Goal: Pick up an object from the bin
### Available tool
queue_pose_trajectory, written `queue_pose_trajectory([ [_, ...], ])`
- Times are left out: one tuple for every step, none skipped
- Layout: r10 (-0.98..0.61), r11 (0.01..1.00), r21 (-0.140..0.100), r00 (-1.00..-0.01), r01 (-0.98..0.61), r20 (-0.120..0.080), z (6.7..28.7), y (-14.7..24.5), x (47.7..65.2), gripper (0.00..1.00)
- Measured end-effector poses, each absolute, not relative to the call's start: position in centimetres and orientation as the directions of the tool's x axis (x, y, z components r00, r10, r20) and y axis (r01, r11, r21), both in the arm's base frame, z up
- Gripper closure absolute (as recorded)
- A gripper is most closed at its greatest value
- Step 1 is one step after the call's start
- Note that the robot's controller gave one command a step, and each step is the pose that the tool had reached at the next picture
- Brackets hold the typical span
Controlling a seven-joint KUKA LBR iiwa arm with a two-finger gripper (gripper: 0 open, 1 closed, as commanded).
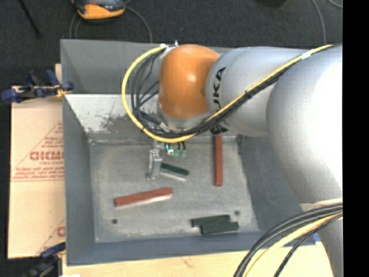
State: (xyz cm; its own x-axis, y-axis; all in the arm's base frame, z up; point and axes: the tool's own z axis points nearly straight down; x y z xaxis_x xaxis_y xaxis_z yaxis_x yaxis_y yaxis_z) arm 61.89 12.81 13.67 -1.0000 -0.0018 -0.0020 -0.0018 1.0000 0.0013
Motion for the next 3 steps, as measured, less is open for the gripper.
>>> queue_pose_trajectory([
  [-0.181,0.983,-0.001,-0.983,-0.181,-0.012,11.4,12.6,59.4,0.00],
  [-0.397,0.918,0.000,-0.918,-0.397,-0.005,7.1,11.1,57.1,1.00],
  [-0.396,0.918,0.000,-0.918,-0.396,-0.005,7.1,11.1,57.1,1.00],
])
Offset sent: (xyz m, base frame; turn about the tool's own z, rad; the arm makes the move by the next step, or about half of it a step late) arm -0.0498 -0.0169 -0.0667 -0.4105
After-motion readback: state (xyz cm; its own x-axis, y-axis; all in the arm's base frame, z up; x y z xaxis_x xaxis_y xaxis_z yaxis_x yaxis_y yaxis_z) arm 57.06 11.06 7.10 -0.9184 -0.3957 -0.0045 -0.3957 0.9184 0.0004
